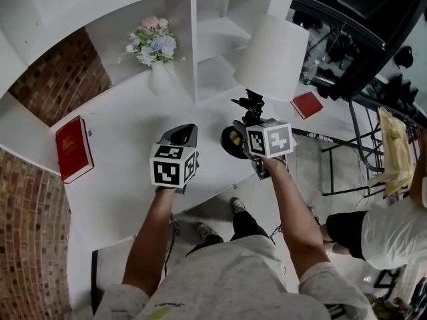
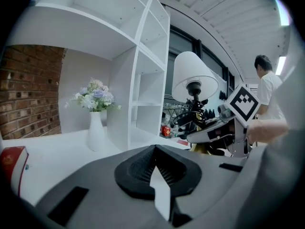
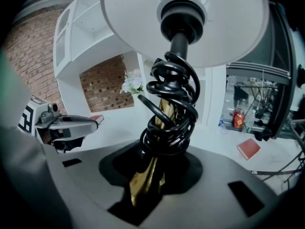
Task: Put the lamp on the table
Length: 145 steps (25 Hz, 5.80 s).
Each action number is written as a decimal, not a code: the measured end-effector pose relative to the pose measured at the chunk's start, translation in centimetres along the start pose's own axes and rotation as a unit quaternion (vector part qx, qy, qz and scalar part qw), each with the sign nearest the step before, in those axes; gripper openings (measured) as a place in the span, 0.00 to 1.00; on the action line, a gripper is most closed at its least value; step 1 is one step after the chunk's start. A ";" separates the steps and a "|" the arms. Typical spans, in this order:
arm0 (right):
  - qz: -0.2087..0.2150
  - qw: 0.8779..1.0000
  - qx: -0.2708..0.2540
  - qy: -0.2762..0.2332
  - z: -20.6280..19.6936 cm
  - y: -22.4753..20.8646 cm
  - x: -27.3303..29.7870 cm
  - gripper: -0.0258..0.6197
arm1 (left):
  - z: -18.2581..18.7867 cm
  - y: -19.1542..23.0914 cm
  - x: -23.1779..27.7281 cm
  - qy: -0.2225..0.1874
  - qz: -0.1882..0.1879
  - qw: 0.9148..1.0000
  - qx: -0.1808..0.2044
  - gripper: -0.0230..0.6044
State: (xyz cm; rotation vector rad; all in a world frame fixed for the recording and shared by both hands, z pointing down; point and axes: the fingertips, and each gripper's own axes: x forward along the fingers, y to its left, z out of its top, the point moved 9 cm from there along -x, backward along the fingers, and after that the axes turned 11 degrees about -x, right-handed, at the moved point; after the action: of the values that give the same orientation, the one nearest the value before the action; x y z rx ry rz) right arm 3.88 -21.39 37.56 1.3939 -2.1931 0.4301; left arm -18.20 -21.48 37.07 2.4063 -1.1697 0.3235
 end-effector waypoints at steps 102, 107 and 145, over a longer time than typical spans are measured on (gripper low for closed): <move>-0.080 0.985 -0.103 -0.116 -4.3 -13.6 16.7 0.21 | -4.1 3.3 11.6 0.009 0.101 0.995 -0.018 0.03; -0.068 0.988 -0.098 -0.102 -4.2 -13.8 16.7 0.21 | -3.4 3.1 11.4 0.004 0.101 0.995 -0.015 0.03; -0.103 0.990 -0.092 -0.038 -3.4 -7.9 8.0 0.23 | 0.0 1.6 5.5 -0.033 0.069 0.997 -0.017 0.03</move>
State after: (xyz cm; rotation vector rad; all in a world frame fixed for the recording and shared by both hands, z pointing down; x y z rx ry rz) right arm 9.02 -29.03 44.86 1.5353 -2.0595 0.0999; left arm -16.03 -26.11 39.72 2.3285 -1.3631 0.2657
